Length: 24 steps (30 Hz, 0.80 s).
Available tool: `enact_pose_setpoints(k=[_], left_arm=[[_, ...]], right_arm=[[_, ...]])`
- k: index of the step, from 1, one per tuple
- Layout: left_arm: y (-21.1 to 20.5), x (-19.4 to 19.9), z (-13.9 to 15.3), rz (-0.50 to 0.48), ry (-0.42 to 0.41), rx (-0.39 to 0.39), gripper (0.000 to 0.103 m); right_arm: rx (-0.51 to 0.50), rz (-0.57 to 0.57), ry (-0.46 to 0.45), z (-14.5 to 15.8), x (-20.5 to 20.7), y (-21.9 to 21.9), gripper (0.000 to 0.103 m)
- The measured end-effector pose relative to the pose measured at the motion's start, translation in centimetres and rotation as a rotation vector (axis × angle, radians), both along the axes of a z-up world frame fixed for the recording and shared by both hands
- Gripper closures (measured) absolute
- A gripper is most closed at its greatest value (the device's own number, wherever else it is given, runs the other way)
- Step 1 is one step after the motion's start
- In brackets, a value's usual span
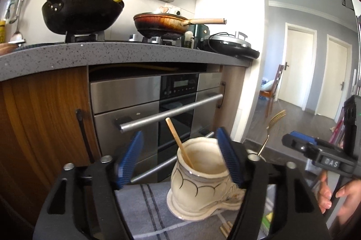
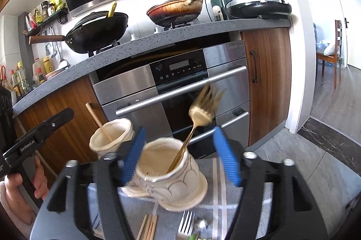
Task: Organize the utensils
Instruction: 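Open both tools and pull them back from the holder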
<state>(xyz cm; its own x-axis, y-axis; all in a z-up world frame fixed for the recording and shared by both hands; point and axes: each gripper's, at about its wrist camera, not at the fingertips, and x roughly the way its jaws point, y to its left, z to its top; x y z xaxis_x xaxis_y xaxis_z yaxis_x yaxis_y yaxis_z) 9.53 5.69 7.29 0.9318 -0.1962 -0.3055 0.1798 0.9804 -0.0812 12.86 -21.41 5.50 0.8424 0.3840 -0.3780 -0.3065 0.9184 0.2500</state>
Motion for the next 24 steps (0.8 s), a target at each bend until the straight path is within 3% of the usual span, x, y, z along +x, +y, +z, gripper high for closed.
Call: enact_pose_setpoints(k=[1, 2, 6, 16, 20, 24], left_arm=[[0.0, -0.4, 0.1, 0.015, 0.004, 0.008, 0.018], [0.1, -1.0, 0.2, 0.037, 0.006, 0.016, 0.015], [0.9, -3.1, 0.0, 0.115, 0.032, -0.005, 0.008], [0.8, -8.1, -1.6, 0.179, 0.099, 0.008, 0.006], [-1.0, -9.7, -3.2, 0.192, 0.137, 0.097, 0.006], [-2.4, -10.4, -4.6, 0.169, 0.182, 0.134, 0.006]], right_arm=[[-0.002, -0.001, -0.001, 0.1, -0.5, -0.1, 0.018], [-0.008, -0.010, -0.004, 0.1, -1.3, -0.4, 0.005], [-0.043, -0.040, -0.014, -0.2, -3.6, -1.0, 0.005], [-0.117, -0.099, 0.054, -3.0, -7.5, -2.3, 0.005], [-0.145, -0.107, 0.077, -3.8, -8.6, -2.4, 0.005], [-0.143, -0.127, 0.107, -4.7, -9.7, -2.9, 0.005]])
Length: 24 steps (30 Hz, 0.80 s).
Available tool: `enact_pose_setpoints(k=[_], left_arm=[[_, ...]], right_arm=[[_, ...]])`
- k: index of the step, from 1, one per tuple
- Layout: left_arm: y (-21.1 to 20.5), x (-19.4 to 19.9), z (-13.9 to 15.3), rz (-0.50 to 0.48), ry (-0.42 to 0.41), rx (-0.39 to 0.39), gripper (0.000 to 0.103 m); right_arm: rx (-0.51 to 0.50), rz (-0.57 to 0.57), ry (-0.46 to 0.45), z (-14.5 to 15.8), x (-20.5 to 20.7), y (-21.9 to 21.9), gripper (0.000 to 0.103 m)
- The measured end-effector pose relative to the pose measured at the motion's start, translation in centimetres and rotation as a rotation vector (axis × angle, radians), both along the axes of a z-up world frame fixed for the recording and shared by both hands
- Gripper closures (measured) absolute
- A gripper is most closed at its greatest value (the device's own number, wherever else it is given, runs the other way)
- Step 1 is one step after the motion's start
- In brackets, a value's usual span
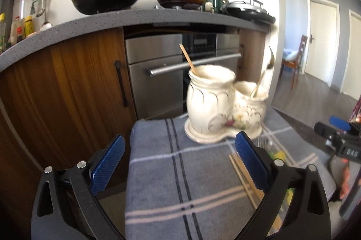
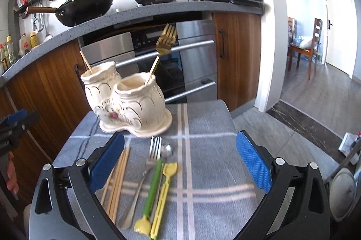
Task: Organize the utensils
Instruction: 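Open both tools and pull them back from the holder, then grasp another chopstick with left tool while right tool grasps the yellow tulip spoon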
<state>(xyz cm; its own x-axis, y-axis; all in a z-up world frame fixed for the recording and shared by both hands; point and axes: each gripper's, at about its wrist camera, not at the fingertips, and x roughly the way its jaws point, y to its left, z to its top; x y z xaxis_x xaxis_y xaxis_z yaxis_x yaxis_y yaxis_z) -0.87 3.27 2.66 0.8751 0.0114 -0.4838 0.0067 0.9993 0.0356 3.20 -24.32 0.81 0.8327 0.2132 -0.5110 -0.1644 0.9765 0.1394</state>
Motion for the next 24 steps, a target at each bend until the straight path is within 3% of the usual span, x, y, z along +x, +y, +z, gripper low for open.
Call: enact_pose_setpoints(k=[12, 24], left_arm=[[-3.0, 0.2, -5.1, -0.073, 0.186, -0.010, 0.006], [-6.0, 1.6, -8.9, -0.134, 0.341, -0.023, 0.008]], right_arm=[[-0.111, 0.013, 0.083, -3.2, -2.0, -0.5, 0.005], [-0.134, 0.036, 0.193, -5.7, -1.3, -1.1, 0.005]])
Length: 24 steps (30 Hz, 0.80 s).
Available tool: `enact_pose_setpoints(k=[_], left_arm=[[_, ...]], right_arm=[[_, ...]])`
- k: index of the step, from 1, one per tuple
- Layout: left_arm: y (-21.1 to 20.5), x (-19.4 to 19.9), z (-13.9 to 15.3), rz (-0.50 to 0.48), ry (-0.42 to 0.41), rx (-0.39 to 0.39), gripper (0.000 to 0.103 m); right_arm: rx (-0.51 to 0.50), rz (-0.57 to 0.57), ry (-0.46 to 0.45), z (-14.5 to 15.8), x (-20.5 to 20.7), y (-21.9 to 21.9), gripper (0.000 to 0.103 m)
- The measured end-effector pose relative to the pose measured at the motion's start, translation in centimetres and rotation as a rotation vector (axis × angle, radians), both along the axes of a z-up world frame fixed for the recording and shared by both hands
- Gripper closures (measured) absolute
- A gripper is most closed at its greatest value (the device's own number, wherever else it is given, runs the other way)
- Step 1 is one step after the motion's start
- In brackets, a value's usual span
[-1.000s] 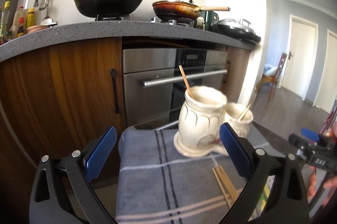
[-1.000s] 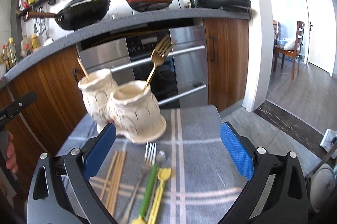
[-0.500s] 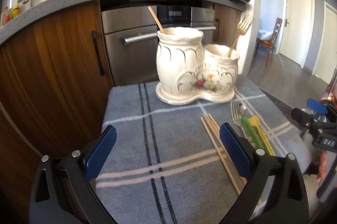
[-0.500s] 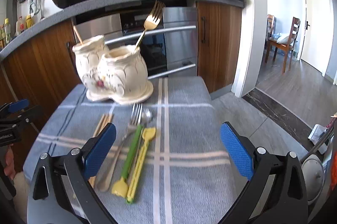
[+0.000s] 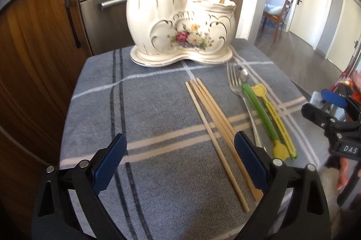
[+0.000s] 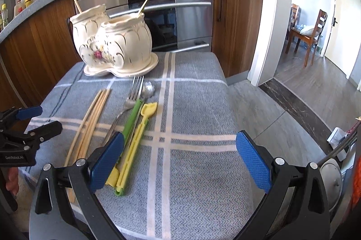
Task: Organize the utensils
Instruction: 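Grasp another chopstick with left tool while right tool grasps the yellow tulip spoon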
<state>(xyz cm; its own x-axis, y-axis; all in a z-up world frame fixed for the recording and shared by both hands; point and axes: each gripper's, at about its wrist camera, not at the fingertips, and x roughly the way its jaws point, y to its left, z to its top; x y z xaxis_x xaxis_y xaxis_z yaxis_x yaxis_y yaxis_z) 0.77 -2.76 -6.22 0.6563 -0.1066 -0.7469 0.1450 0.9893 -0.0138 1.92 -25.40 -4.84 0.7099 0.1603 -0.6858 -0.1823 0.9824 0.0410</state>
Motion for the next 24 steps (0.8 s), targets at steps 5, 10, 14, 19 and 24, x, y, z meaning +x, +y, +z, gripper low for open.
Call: enact_pose_setpoints(k=[5, 10, 14, 19, 24], left_arm=[[-1.2, 0.3, -1.3, -0.026, 0.038, 0.021, 0.024], [-1.4, 0.5, -2.1, -0.035, 0.065, 0.009, 0.045], [-1.7, 0.5, -2.0, -0.066, 0.055, 0.014, 0.064], [-1.6, 0.4, -1.7, -0.124, 0.066, -0.027, 0.097], [-0.2, 0.7, -1.4, -0.115, 0.082, -0.041, 0.102]], right_arm=[[-0.013, 0.026, 0.036, -0.7, 0.4, 0.3, 0.005], [0.005, 0.069, 0.077, -1.1, 0.8, 1.0, 0.022], [0.017, 0.102, 0.123, -1.7, 1.3, 1.9, 0.051], [0.043, 0.148, 0.173, -2.2, 1.9, 3.4, 0.074], [0.029, 0.161, 0.202, -2.7, 2.3, 3.8, 0.091]])
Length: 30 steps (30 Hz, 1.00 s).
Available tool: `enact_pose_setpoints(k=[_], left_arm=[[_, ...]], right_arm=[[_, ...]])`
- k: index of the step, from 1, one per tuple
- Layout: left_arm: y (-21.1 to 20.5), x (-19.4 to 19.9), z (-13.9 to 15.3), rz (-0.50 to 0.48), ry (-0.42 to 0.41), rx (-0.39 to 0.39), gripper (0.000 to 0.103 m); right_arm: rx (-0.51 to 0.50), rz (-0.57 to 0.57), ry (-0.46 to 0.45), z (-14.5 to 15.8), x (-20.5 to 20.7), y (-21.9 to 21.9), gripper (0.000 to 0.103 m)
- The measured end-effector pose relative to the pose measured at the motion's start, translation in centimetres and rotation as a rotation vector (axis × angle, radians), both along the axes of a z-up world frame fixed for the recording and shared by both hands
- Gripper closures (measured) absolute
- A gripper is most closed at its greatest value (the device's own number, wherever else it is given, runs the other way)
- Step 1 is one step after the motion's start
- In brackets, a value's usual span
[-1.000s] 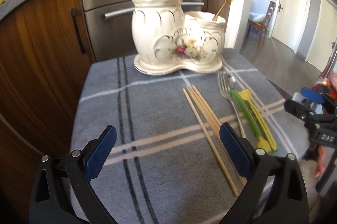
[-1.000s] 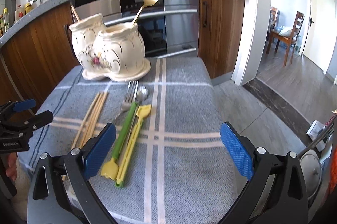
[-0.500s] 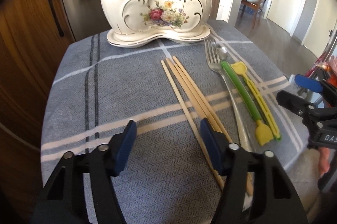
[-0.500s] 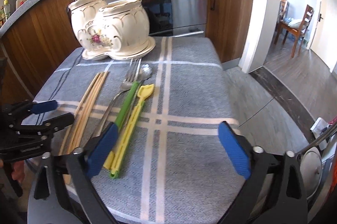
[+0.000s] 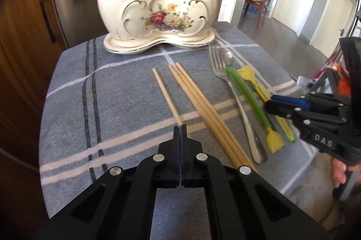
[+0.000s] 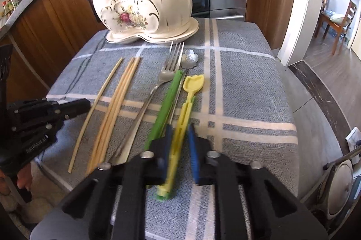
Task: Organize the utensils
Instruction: 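Grasp another chopstick with left tool while right tool grasps the yellow tulip spoon, then lift and carry the chopstick with left tool while right tool carries the yellow spoon to the holder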
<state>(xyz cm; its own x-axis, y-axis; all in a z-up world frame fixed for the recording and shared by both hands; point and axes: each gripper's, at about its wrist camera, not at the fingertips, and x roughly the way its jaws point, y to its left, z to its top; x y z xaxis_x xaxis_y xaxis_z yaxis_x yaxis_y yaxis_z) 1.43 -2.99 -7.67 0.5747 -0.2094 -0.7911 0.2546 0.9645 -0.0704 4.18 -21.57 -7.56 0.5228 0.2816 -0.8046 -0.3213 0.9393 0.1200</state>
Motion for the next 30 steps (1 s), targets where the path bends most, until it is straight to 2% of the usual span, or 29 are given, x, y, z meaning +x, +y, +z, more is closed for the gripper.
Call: enact_pose_setpoints(k=[3, 6, 8, 10, 12, 13, 14, 19, 20, 21, 22, 23, 24, 30], left_arm=[[1.1, 0.3, 0.0, 0.023, 0.017, -0.012, 0.102], [2.2, 0.5, 0.4, 0.046, 0.053, -0.082, 0.102], [1.9, 0.5, 0.7, 0.049, 0.057, -0.092, 0.102], [1.1, 0.5, 0.9, 0.037, 0.051, -0.083, 0.095], [0.3, 0.5, 0.9, 0.030, 0.050, -0.080, 0.079], [0.1, 0.5, 0.9, 0.029, 0.050, -0.078, 0.078], [-0.3, 0.5, 0.8, 0.031, 0.049, -0.064, 0.078], [-1.3, 1.5, -0.2, 0.042, 0.064, -0.031, 0.078], [-1.5, 1.6, -0.3, 0.041, 0.058, -0.009, 0.079], [-1.5, 1.7, -0.3, 0.042, 0.049, 0.003, 0.085], [-1.5, 1.8, -0.4, 0.049, 0.043, 0.016, 0.090], [-1.3, 2.0, -0.4, 0.056, 0.038, 0.020, 0.095], [-1.0, 2.1, -0.5, 0.055, 0.040, 0.004, 0.096], [0.1, 2.2, -0.4, 0.042, 0.035, -0.023, 0.098]], right_arm=[[-0.033, -0.009, 0.002, 0.0, 0.3, -0.3, 0.092], [-0.072, -0.031, -0.005, -0.1, 0.7, -0.7, 0.090], [-0.077, -0.034, 0.001, -0.1, 1.1, -0.7, 0.090], [-0.084, -0.032, 0.004, -0.2, 1.5, -0.6, 0.089], [-0.091, -0.032, 0.006, -0.3, 1.9, -0.4, 0.080], [-0.095, -0.033, 0.003, -0.3, 2.1, -0.4, 0.077], [-0.099, -0.033, 0.002, -0.3, 2.2, -0.4, 0.074], [-0.113, -0.016, 0.006, -0.4, 3.1, -0.4, 0.074], [-0.114, -0.007, 0.009, -0.4, 3.2, -0.4, 0.074], [-0.117, 0.000, 0.010, -0.4, 3.3, -0.3, 0.075], [-0.119, 0.010, 0.011, -0.4, 3.4, -0.3, 0.076], [-0.115, 0.020, 0.014, -0.3, 3.4, -0.4, 0.083], [-0.111, 0.022, 0.018, -0.3, 3.5, -0.4, 0.092], [-0.085, 0.017, 0.016, -0.3, 3.3, -0.8, 0.093]])
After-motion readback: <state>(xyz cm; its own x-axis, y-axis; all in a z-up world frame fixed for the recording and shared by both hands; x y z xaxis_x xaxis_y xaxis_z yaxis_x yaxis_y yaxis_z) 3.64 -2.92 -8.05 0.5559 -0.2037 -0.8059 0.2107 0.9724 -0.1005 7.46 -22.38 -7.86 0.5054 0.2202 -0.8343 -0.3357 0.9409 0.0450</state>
